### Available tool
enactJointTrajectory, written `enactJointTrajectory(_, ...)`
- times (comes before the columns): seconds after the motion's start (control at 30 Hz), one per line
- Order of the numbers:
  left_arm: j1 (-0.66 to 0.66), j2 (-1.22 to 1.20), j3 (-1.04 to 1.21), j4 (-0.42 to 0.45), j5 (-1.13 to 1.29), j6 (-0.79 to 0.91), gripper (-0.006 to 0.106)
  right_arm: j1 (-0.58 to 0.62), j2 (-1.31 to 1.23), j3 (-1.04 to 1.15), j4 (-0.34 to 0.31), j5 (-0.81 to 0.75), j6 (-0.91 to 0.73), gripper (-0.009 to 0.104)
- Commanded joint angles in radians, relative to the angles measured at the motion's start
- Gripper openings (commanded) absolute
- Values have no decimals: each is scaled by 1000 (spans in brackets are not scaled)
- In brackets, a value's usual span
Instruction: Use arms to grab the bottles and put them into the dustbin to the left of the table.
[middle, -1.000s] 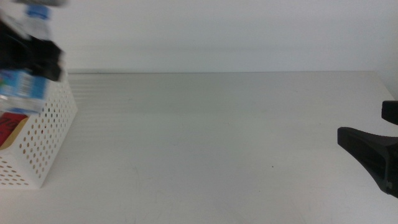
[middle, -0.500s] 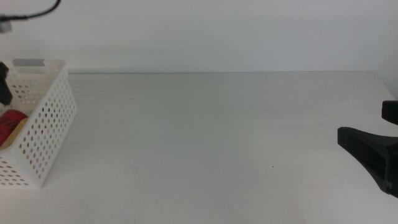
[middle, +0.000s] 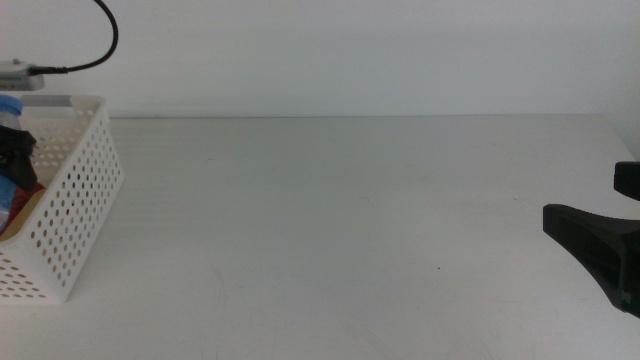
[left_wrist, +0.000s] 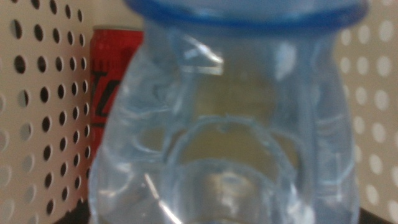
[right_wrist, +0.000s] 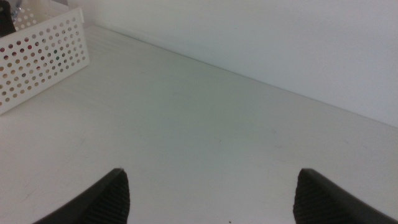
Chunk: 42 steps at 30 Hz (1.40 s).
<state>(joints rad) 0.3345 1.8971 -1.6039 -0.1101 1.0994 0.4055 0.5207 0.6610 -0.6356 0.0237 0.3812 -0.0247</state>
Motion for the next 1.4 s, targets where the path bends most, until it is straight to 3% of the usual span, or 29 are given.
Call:
enactJointTrajectory(0.0, 0, -42, -40, -26, -47, 4, -2, 4, 0, -27, -6, -76, -14, 74)
enactJointTrajectory(0.2, 0, -9, -40, -39, -64, 54, 15, 4, 0, -27, -6, -76, -14, 74)
enactJointTrajectory(0.57, 0, -7, -40, -26, -65, 92, 91, 4, 0, -27, -6, -76, -14, 74)
enactJointTrajectory(1.07, -64, -139, -34, -27, -22, -22, 90, 4, 0, -27, -6, -76, -15, 74)
enactJointTrajectory(1.37, -141, -369, 115, -42, -79, -43, 90, 4, 0, -27, -6, -74, -15, 74)
